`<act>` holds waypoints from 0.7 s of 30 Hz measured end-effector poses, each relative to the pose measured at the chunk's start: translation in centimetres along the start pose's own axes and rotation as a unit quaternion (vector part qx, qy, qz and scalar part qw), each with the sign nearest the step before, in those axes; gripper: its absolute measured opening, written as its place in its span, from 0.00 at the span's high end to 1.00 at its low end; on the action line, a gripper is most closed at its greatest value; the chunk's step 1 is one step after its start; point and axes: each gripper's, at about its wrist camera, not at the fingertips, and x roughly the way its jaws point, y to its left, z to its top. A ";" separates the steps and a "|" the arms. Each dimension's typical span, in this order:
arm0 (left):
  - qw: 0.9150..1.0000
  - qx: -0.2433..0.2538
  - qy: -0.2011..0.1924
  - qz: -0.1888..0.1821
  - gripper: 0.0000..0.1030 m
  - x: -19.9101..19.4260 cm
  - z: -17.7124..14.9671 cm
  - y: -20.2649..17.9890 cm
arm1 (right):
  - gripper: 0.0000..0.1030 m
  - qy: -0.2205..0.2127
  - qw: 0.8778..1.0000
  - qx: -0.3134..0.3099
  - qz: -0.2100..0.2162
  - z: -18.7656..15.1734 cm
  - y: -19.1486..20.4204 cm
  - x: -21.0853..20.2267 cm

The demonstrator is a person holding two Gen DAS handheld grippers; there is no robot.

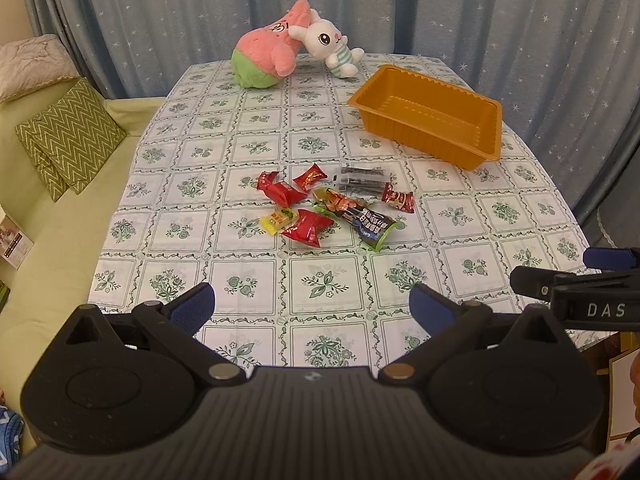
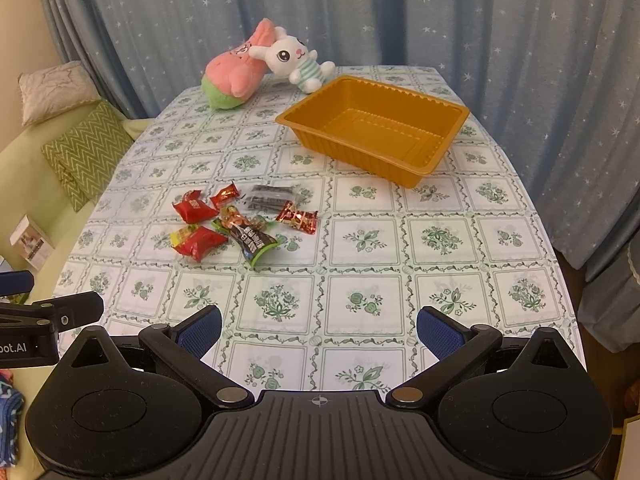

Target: Organize snacks

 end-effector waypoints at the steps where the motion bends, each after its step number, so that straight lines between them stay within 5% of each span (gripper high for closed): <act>1: 1.000 0.000 0.000 0.000 0.00 0.0 0.0 0.0 | 0.00 0.000 1.000 0.000 0.000 0.0 0.0 0.0; 21: 1.000 -0.001 0.002 0.001 0.00 0.1 0.1 0.0 | 0.00 0.002 1.000 0.001 0.004 -0.4 -0.3 0.1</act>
